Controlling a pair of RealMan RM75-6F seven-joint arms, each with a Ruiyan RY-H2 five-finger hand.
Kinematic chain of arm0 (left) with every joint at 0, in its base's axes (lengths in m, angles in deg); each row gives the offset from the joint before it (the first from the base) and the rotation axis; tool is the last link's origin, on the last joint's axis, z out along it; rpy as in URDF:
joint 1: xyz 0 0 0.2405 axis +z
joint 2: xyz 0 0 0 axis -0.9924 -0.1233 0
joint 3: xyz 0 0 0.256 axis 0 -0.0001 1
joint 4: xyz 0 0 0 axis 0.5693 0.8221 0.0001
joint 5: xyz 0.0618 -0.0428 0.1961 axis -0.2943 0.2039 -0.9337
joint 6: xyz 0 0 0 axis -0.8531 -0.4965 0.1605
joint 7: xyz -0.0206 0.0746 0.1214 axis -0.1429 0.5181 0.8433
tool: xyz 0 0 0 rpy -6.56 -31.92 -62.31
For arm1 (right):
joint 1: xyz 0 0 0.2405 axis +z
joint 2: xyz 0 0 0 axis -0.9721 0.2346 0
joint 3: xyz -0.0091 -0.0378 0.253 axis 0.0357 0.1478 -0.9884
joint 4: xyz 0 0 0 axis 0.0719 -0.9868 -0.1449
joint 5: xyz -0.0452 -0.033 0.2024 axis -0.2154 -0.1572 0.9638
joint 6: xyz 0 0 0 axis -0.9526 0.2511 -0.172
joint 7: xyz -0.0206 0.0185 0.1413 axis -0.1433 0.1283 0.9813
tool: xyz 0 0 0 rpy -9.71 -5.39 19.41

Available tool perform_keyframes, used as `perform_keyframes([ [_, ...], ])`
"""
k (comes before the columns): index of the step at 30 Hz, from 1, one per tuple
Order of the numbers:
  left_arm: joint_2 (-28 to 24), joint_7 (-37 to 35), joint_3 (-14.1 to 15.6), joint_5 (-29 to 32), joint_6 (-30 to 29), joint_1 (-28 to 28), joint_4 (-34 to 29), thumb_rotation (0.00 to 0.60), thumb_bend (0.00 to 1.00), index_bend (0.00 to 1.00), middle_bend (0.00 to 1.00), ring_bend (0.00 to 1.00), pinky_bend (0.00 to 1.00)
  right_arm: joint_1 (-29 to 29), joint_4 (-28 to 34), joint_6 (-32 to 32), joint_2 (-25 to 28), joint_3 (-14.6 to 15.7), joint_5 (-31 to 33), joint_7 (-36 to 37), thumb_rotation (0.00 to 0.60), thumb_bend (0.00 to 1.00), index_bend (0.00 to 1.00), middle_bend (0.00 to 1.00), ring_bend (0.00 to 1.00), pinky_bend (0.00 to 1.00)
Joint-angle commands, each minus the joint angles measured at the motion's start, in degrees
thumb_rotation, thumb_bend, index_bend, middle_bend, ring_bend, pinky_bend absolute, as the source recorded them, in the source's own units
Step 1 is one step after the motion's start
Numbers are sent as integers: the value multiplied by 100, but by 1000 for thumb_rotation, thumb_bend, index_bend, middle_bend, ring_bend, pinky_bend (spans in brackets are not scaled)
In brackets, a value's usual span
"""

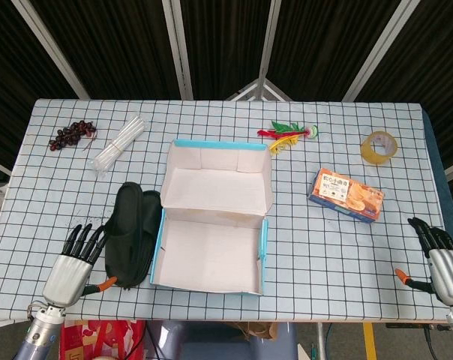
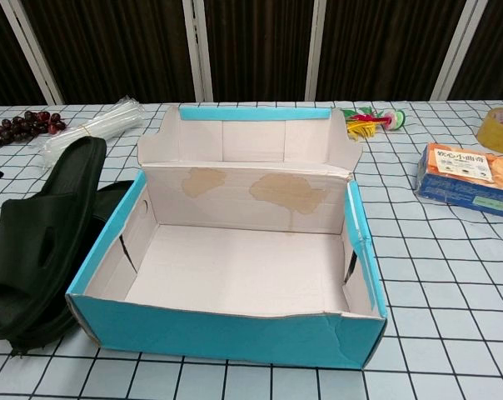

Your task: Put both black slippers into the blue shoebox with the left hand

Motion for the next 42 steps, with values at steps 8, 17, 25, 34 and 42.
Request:
perform_keyframes([
  [8, 51, 17, -37, 147, 106, -61, 140, 308, 72, 0, 62, 0, 66, 30, 12, -85, 7, 8, 39, -19, 600, 222, 72, 104, 151, 107],
  [17, 39, 25, -102, 252, 230, -188, 195, 304, 73, 0, 81, 0, 66, 62, 25, -164, -1, 8, 82, -56, 600, 221, 72, 104, 151, 107],
  [25, 30, 91, -76, 322, 451, -301, 163, 302, 72, 0, 102, 0, 66, 83, 42, -221, -6, 11, 117, -106, 600, 221, 72, 104, 151, 106],
  [34, 36, 151, -63, 331, 485, -376, 140, 304, 72, 0, 135, 0, 67, 103, 42, -268, -18, 0, 167, -128, 600, 222, 72, 104, 151, 106],
  [42, 58, 193, -76, 328, 456, -433, 136, 291, 87, 0, 195, 0, 66, 98, 84, -255, -25, -1, 178, -195, 600, 221, 72, 104, 151, 106],
])
